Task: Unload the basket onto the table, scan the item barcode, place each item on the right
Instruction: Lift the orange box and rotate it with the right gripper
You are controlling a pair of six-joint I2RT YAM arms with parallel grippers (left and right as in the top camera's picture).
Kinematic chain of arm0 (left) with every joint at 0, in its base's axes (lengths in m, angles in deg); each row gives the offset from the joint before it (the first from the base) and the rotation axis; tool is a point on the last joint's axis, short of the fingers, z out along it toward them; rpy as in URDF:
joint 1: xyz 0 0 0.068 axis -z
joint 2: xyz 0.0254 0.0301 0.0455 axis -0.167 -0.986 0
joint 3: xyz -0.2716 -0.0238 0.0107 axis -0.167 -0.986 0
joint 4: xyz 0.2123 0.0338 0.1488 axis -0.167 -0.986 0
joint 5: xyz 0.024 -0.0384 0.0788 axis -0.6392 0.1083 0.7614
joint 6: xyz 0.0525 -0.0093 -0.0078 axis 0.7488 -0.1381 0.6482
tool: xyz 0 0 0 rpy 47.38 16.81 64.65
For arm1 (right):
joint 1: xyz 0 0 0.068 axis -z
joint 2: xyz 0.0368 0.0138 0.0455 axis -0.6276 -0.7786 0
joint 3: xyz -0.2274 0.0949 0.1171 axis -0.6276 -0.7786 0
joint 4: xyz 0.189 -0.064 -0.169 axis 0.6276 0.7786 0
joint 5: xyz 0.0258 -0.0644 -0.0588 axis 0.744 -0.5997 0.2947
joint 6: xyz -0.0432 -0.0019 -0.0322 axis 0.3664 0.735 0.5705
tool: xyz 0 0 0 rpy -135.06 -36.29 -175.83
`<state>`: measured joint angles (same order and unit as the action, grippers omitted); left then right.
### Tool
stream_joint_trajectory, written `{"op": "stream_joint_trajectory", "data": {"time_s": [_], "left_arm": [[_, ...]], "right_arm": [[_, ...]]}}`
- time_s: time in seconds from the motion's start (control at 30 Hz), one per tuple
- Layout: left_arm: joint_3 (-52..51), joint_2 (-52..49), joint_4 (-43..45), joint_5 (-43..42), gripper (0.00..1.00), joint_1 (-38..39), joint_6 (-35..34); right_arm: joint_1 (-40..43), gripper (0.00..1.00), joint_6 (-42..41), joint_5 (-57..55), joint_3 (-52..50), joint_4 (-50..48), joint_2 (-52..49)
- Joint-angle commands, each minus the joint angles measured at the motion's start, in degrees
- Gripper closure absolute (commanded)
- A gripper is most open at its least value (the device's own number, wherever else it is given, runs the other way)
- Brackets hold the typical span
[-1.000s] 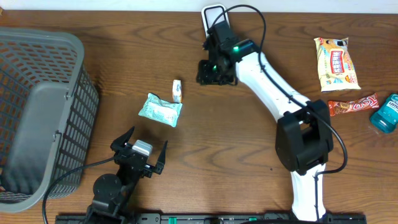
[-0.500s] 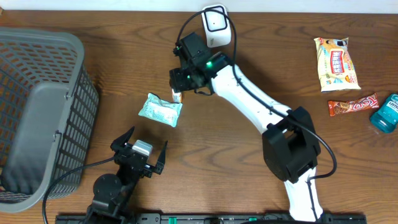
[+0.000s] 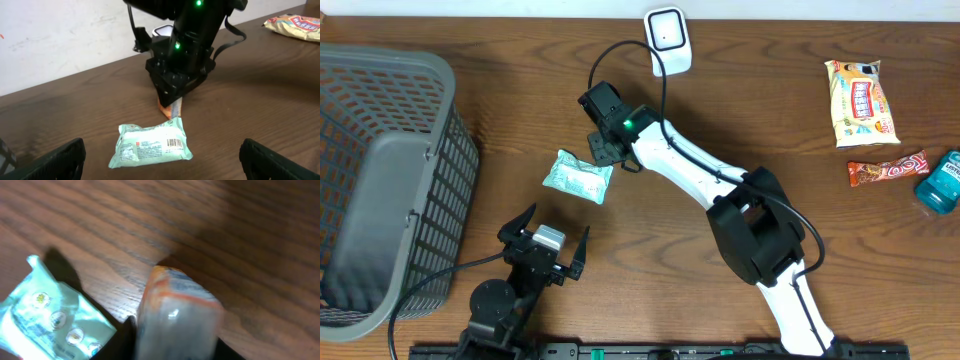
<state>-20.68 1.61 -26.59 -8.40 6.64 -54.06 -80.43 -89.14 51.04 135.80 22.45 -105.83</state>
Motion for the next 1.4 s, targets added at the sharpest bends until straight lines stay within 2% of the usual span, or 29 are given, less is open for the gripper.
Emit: {"op": "stream_joint_trajectory", "data": {"time_s": [0.0,0.07,0.27,0.43,0.53,0.7,0.8,0.87,1.1,1.2,1.37], "left_arm": [[-0.9,0.1,-1.4,-0.3,0.02,0.2,-0.7],[-0.9,0.1,-1.4,-0.3,0.02,0.2,-0.7],[-0.9,0.1,-1.4,-0.3,0.02,0.2,-0.7],[-0.9,0.1,-1.4,-0.3,0.02,0.2,-0.7],[-0.9,0.1,-1.4,-0.3,0.02,0.2,-0.7],[-0.9,0.1,-1.4,-0.3,0.02,0.2,-0.7],[-0.9,0.1,-1.4,-0.3,0.02,0.2,-0.7],[-0.9,0.1,-1.4,-0.3,0.02,0.2,-0.7],[-0.9,0.1,-1.4,-0.3,0.02,0.2,-0.7],[-0.9,0.1,-1.4,-0.3,0.02,0.2,-0.7],[-0.9,0.1,-1.4,-0.3,0.02,0.2,-0.7]], "right_arm": [[-0.4,0.88,-0.5,-2.0,-0.1,-0.1,-0.5],[-0.4,0.99,-0.4,-3.4,-0.1,0.0,-0.5],[0.3,0.99,0.5,-5.6,-0.1,3.9,-0.3],[3.5,0.99,11.0,5.6,-0.1,3.3,1.7],[7.1,0.99,23.8,21.0,-0.1,3.2,3.7],[15.2,0.99,45.8,55.8,-0.1,6.4,5.6],[20.0,0.99,61.7,74.0,-0.1,14.2,5.5],[22.8,0.99,76.0,81.2,-0.2,23.7,5.5],[26.1,0.99,124.7,83.0,-0.2,58.0,5.5],[24.8,0.99,128.5,82.6,-0.8,58.0,5.8],[23.1,0.99,140.1,86.4,-0.8,58.0,5.8]]}}
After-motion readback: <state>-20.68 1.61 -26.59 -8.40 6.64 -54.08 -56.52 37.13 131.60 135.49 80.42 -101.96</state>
